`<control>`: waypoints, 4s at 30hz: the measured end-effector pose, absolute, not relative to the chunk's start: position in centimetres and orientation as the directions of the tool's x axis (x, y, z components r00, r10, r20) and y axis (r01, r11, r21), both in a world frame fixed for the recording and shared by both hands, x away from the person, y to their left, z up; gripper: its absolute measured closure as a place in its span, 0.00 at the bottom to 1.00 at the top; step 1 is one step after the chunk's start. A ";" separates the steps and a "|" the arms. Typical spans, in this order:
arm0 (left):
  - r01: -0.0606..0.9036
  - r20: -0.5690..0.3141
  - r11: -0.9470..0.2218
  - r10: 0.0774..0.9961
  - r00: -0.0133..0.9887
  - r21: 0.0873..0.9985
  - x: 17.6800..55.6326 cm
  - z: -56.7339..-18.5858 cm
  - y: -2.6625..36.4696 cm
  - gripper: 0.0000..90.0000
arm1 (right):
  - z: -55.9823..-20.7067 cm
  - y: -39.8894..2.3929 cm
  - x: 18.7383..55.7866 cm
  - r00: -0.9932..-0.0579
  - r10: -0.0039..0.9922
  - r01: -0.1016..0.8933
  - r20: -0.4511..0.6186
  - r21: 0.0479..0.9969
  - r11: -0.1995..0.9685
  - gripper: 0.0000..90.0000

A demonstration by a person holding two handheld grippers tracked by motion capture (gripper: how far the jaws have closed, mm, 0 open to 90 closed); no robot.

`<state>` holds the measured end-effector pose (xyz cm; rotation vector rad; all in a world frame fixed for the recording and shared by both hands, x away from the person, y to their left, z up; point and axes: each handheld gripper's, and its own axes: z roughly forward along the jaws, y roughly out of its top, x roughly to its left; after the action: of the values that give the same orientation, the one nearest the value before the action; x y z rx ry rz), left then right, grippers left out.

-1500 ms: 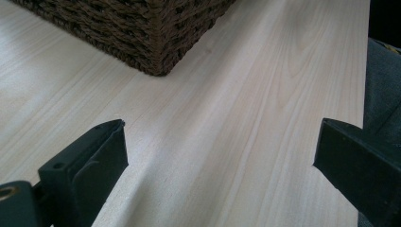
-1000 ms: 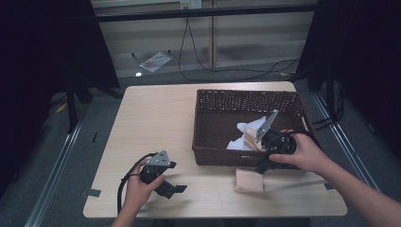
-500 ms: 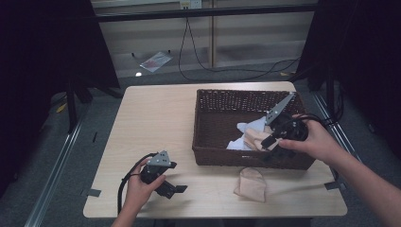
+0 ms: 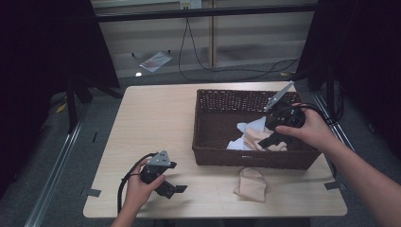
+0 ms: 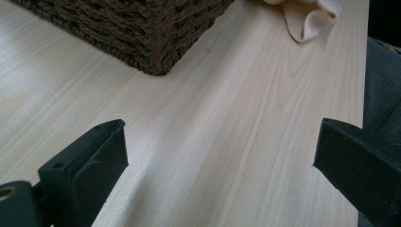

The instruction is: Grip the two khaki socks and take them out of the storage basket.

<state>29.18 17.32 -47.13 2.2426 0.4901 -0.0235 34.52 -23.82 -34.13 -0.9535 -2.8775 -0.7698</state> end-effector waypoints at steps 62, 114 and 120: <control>0.355 -0.175 -0.583 0.343 0.923 0.730 29.3 -47.0 17.5 0.04 | -41.0 -25.3 39.5 -0.732 0.674 0.662 0.100 0.338 0.669 0.97; 0.355 -0.174 -0.585 0.343 0.923 0.729 29.2 -47.0 17.4 0.03 | -28.8 -28.4 35.5 -0.762 0.617 0.634 0.196 0.416 0.652 0.97; 0.355 -0.174 -0.586 0.343 0.923 0.728 29.2 -47.0 17.4 0.03 | -27.9 -28.4 35.2 -0.769 0.609 0.627 0.196 0.420 0.656 0.97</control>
<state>29.19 17.41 -47.03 2.2416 0.4929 -0.0189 35.16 -28.43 -27.93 -1.0539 -2.8242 -0.7392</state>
